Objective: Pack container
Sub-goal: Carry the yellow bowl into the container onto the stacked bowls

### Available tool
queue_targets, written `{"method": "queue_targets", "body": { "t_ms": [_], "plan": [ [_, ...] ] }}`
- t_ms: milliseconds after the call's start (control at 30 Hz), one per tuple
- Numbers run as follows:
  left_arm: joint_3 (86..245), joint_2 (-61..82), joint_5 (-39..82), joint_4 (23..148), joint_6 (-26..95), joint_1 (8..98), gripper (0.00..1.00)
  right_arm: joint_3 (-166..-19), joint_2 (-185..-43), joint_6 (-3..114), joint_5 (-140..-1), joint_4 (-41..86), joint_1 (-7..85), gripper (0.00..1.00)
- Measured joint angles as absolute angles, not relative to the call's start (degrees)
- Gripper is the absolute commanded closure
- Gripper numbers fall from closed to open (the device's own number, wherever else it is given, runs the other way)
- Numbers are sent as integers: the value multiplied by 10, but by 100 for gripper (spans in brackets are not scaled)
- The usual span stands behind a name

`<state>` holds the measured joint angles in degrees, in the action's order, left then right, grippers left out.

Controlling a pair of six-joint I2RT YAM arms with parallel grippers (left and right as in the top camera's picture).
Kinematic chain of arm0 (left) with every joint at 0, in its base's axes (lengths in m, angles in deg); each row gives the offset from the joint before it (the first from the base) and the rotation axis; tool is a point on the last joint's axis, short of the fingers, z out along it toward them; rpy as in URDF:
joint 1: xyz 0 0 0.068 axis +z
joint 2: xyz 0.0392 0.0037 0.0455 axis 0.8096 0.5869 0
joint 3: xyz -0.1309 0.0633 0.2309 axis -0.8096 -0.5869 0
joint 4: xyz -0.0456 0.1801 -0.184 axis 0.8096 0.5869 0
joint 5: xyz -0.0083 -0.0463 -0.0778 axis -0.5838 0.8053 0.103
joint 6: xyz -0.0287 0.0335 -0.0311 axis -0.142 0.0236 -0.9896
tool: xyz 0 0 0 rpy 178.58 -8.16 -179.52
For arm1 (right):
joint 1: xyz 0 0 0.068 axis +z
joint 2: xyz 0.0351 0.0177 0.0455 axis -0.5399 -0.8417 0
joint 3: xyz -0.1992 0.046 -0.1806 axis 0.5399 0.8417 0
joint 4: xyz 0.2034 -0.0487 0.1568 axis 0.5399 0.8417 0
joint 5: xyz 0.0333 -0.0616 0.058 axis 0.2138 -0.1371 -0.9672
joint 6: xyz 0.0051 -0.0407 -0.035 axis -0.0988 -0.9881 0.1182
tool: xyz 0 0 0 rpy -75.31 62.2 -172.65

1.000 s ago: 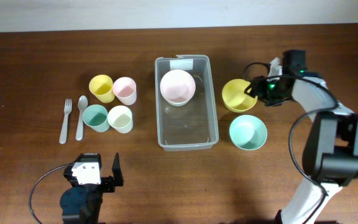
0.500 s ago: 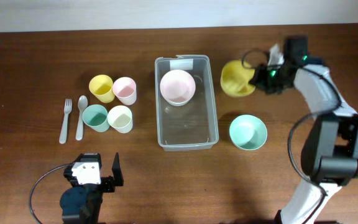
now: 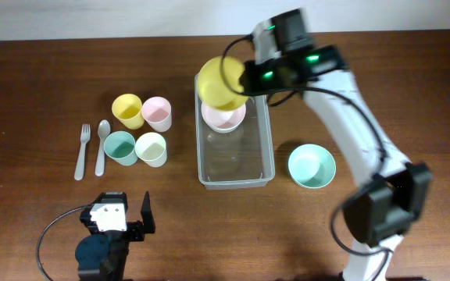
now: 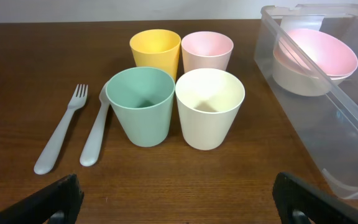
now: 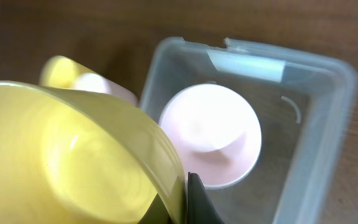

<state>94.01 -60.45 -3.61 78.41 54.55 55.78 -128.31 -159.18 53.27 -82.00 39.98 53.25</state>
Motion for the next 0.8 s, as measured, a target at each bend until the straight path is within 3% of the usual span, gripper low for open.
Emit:
{"method": "queue_targets", "body": {
  "t_ms": [300, 333, 367, 600, 800],
  "plan": [
    [940, -604, -36, 784, 545, 558, 0, -1280, -1712, 532, -766, 375, 533, 95],
    [940, -604, -36, 784, 545, 558, 0, -1280, -1715, 531, -766, 374, 531, 81],
    [940, -604, -36, 784, 545, 558, 0, -1280, -1716, 527, -767, 373, 529, 75],
    [940, -604, -36, 784, 545, 558, 0, -1292, -1700, 490, -814, 418, 523, 68],
    [940, -604, -36, 784, 545, 558, 0, -1340, -1572, 486, -823, 503, 460, 56]
  ]
}}
